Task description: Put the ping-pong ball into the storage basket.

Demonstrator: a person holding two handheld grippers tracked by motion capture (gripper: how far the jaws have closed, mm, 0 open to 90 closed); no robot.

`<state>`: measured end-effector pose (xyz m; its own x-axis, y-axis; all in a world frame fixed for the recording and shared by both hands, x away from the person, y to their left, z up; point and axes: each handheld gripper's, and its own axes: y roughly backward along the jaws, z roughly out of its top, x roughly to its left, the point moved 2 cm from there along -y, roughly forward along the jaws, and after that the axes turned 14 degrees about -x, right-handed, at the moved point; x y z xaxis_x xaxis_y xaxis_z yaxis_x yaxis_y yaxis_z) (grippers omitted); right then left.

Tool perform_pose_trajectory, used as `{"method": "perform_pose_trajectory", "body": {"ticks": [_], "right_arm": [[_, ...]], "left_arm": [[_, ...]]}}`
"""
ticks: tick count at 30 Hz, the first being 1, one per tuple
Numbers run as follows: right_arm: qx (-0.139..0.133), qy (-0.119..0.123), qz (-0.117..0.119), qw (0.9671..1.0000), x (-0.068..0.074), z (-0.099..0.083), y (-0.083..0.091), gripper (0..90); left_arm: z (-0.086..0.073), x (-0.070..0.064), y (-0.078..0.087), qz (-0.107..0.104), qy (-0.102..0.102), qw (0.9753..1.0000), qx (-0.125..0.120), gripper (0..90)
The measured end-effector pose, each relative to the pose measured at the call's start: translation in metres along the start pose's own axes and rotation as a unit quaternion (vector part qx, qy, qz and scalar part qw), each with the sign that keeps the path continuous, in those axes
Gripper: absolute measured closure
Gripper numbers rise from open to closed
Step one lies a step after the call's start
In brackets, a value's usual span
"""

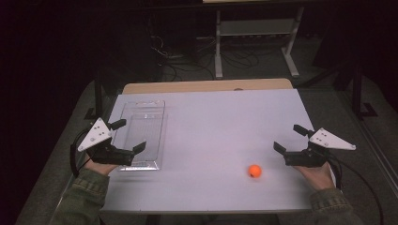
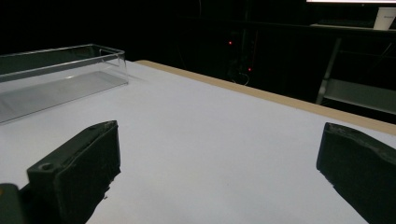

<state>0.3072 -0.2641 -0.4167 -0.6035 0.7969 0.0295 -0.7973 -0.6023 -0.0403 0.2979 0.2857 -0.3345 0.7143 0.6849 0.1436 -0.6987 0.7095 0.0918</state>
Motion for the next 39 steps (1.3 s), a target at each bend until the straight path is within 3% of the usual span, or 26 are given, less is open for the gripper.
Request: {"method": "perform_pose_trajectory", "body": {"ticks": [11,18,39], "right_arm": [[0.004,0.003,0.002,1.0000,0.000,-0.001,0.000,0.0],[0.005,0.003,0.003,1.0000,0.000,-0.001,0.000,0.0],[0.011,0.004,0.003,0.9999,0.000,-0.003,-0.001,0.0]], "left_arm": [[0.010,-0.003,-0.012,-0.019,-0.021,0.9994,0.021,0.0],[0.015,-0.004,-0.015,-0.023,-0.024,0.9992,0.022,0.0],[0.030,-0.012,-0.040,-0.062,-0.040,0.9960,0.050,0.0]]}}
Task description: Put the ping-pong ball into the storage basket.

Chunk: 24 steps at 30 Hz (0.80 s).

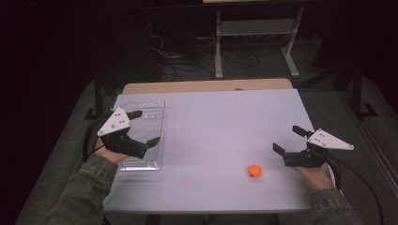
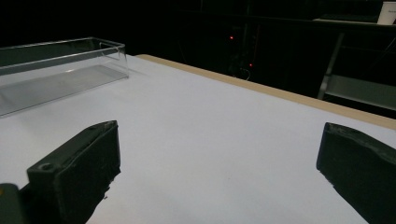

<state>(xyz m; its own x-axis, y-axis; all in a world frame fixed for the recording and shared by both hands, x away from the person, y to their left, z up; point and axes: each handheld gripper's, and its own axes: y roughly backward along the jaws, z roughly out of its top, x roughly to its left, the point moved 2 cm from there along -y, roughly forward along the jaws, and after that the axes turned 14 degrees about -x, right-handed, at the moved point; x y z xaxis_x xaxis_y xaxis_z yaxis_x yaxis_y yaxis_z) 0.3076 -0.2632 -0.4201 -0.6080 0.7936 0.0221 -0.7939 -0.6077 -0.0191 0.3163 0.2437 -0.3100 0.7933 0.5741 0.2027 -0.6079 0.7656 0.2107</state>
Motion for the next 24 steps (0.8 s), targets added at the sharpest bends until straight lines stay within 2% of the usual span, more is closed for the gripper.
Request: {"method": "perform_pose_trajectory", "body": {"ticks": [24], "right_arm": [[0.000,-0.001,0.000,1.0000,-0.001,-0.001,0.000,0.0]], "left_arm": [[0.018,-0.010,-0.027,-0.039,-0.021,0.9988,0.019,0.0]]}}
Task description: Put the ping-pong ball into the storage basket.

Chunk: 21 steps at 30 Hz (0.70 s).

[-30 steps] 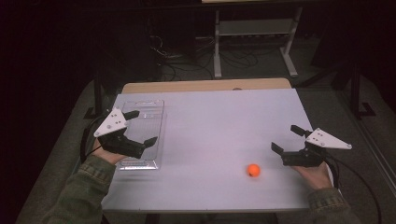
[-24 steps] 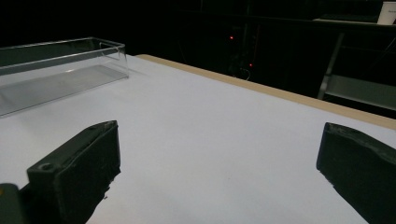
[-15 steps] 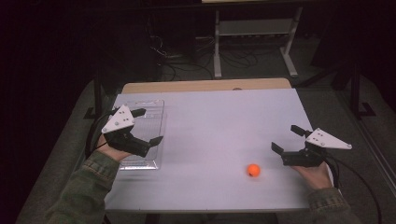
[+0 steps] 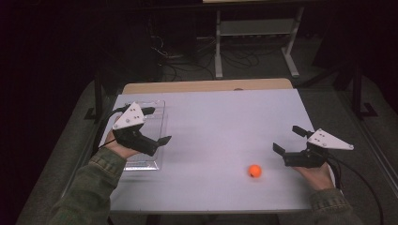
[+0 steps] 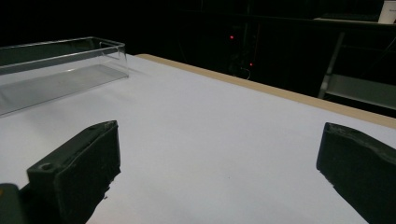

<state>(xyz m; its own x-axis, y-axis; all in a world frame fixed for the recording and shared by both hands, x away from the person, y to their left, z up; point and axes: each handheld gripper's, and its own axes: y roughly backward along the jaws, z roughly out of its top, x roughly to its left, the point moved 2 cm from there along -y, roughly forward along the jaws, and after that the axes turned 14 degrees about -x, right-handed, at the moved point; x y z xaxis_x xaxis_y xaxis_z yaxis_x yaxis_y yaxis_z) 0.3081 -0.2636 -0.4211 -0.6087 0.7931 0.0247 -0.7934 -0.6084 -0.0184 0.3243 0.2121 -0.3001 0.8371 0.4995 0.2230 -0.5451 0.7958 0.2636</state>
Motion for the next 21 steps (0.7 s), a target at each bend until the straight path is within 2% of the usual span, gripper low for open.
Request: {"method": "perform_pose_trajectory", "body": {"ticks": [10,15,21], "right_arm": [[0.000,0.000,-0.001,1.0000,0.000,0.000,0.000,0.0],[0.000,-0.001,-0.002,1.0000,0.000,0.000,0.000,0.0],[0.003,0.003,-0.001,1.0000,0.000,-0.001,0.000,0.0]], "left_arm": [[0.007,-0.005,-0.015,-0.022,-0.009,0.9997,0.010,0.0],[0.011,-0.006,-0.017,-0.025,-0.013,0.9995,0.011,0.0],[0.012,-0.006,-0.023,-0.032,-0.010,0.9993,0.018,0.0]]}}
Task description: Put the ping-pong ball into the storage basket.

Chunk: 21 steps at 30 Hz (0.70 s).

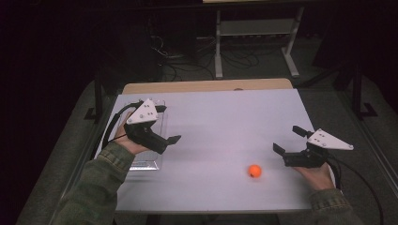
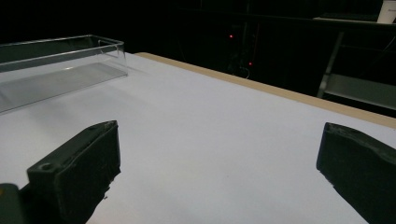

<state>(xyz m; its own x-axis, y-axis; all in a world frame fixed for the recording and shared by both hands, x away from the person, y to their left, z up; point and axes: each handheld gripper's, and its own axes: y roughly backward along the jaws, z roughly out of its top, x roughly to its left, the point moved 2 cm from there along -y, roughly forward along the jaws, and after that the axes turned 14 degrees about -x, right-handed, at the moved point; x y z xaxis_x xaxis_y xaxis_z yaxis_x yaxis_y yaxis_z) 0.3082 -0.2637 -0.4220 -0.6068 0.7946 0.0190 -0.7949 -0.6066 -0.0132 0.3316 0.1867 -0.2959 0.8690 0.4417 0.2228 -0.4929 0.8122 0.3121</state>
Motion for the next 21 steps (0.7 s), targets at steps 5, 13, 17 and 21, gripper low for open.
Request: {"method": "perform_pose_trajectory", "body": {"ticks": [5,13,17,21], "right_arm": [[0.001,0.001,0.001,1.0000,0.000,0.000,0.000,0.0],[0.002,0.003,0.001,1.0000,0.001,0.000,0.000,0.0],[0.003,0.003,0.000,1.0000,0.001,-0.001,-0.001,0.0],[0.005,0.003,-0.001,1.0000,0.000,-0.001,-0.001,0.0]], "left_arm": [[0.002,-0.002,-0.007,-0.009,-0.005,0.9999,0.008,0.0],[0.007,-0.005,-0.016,-0.022,-0.009,0.9996,0.014,0.0],[0.009,-0.007,-0.020,-0.028,-0.013,0.9994,0.017,0.0],[0.010,-0.009,-0.025,-0.035,-0.014,0.9991,0.020,0.0]]}}
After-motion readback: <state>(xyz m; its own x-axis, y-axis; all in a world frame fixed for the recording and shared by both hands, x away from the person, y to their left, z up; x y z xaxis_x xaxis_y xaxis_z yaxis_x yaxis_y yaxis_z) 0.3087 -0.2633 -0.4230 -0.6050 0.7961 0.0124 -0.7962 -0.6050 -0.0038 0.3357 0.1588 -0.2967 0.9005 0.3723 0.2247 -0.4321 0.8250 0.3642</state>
